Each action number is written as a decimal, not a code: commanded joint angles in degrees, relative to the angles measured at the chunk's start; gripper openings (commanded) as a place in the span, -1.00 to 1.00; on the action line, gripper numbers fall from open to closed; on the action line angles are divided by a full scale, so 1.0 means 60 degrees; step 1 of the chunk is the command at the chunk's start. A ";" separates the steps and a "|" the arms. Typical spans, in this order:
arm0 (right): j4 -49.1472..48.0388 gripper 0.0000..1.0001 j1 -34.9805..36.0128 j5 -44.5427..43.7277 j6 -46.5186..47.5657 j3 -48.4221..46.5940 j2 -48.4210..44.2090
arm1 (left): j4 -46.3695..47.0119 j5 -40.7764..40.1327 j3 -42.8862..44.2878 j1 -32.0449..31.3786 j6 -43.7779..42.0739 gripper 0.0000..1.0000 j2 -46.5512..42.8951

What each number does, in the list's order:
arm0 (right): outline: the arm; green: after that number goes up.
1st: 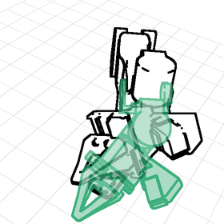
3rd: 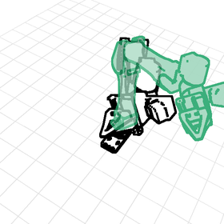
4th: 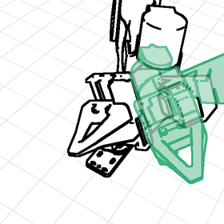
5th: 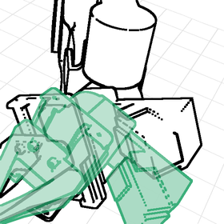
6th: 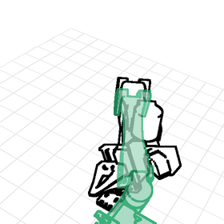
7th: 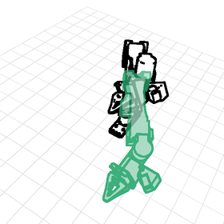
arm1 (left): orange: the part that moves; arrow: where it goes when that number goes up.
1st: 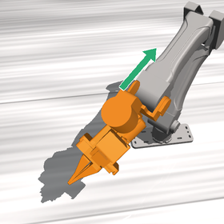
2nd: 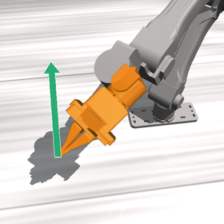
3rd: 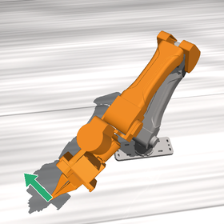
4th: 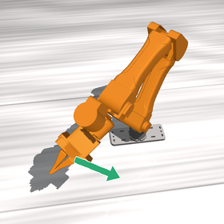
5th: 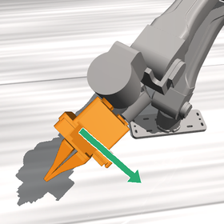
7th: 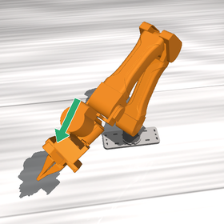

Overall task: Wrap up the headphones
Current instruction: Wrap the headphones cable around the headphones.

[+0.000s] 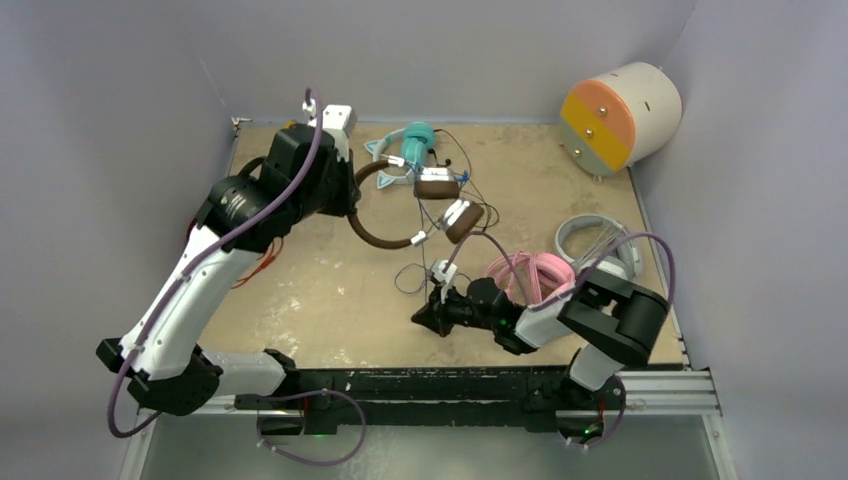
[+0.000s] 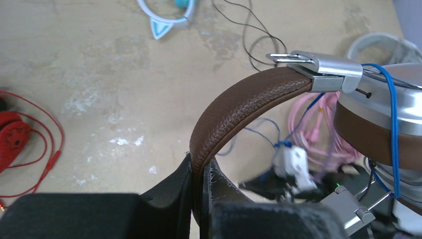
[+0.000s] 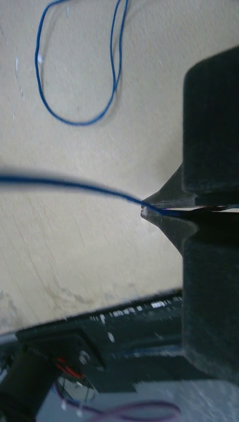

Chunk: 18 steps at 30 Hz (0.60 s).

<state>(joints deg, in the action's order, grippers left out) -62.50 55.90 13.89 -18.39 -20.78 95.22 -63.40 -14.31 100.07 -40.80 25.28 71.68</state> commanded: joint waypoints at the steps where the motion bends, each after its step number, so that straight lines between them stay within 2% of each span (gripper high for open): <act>1: 0.0219 -1.00 0.0444 0.0307 -0.0056 0.0546 -0.1485 | 0.0883 0.0598 0.0750 0.1319 -0.0520 -1.00 0.0508; 6: 0.2222 -1.00 0.1263 -0.0263 0.0355 0.0278 -0.3013 | 0.1300 0.1381 0.1095 0.2825 -0.0594 -1.00 0.1215; 12: 0.3808 -1.00 0.1462 -0.0587 0.0173 0.0232 -0.5061 | 0.1377 0.0697 0.1388 0.3488 -0.0875 -1.00 0.1731; 15: 0.5315 -1.00 0.1461 -0.0571 0.0287 -0.0337 -0.5932 | 0.2085 0.0156 0.0471 0.3489 -0.1221 -1.00 0.1324; 18: 0.7011 -1.00 0.1465 -0.0755 0.0458 -0.1119 -0.6615 | 0.3125 -0.0248 -0.1218 0.3478 -0.1679 -1.00 0.0459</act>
<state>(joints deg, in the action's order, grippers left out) -34.44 64.49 11.40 -17.41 -20.73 60.03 -55.59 -12.21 101.45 -19.94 18.81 81.60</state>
